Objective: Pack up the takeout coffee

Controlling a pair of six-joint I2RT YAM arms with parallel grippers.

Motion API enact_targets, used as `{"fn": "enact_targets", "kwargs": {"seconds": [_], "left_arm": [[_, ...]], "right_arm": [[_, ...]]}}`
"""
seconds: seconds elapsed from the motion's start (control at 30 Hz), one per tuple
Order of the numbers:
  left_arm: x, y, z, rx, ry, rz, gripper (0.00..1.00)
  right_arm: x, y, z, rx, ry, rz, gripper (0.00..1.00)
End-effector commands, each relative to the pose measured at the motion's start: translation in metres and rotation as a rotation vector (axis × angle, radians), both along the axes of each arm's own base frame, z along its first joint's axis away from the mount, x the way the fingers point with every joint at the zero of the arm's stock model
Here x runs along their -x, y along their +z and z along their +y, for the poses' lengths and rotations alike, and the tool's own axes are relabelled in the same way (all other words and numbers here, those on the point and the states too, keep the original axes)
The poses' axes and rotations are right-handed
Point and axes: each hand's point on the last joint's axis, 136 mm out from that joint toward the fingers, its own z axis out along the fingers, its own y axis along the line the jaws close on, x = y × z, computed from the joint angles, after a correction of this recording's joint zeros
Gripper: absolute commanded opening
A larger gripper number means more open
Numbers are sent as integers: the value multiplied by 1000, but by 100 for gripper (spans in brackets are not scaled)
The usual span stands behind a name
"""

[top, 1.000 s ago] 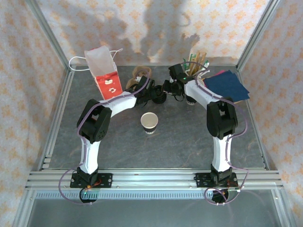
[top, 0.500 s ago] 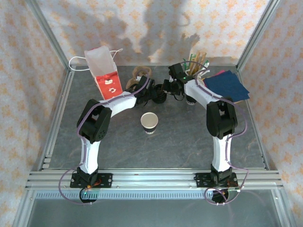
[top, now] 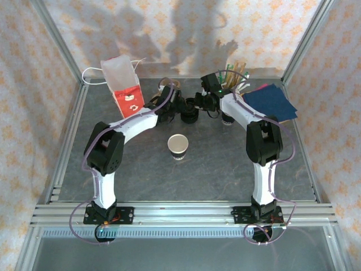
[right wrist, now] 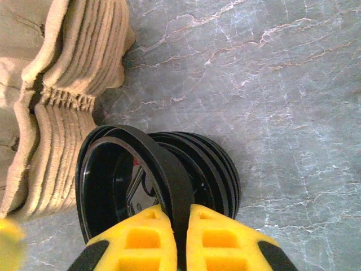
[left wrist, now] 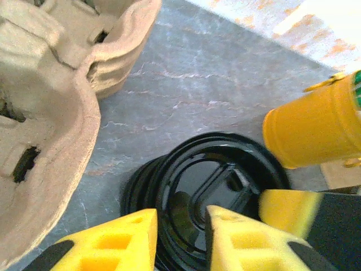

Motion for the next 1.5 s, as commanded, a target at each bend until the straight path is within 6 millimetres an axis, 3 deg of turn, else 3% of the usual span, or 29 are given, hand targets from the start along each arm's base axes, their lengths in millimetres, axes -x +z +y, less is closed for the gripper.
{"fn": "enact_targets", "kwargs": {"seconds": [0.0,0.3,0.5,0.6,0.77,0.97,1.1,1.27,1.4,1.47], "left_arm": [[10,50,3,32,-13,-84,39],[46,127,29,-14,-45,-258,57],[74,154,36,-54,-136,-370,62],[85,155,38,-26,-169,-389,72],[98,149,13,135,-282,-298,75],[115,145,-7,282,-371,-222,78],[121,141,-15,330,-408,-171,72],[127,125,-16,345,-407,-102,58],[131,129,-19,401,-432,-100,40],[132,136,-15,419,-430,-121,26]], "right_arm": [[2,44,-8,22,-6,-81,0],[30,93,-20,2,9,-144,0],[61,125,-15,-82,73,-163,0],[75,140,-17,-110,85,-173,0],[104,160,-7,-199,154,-213,0],[130,169,2,-257,199,-216,0],[139,170,9,-285,219,-214,0],[145,179,16,-321,240,-236,0],[148,181,23,-336,261,-242,0],[148,182,23,-330,265,-255,0]]}}
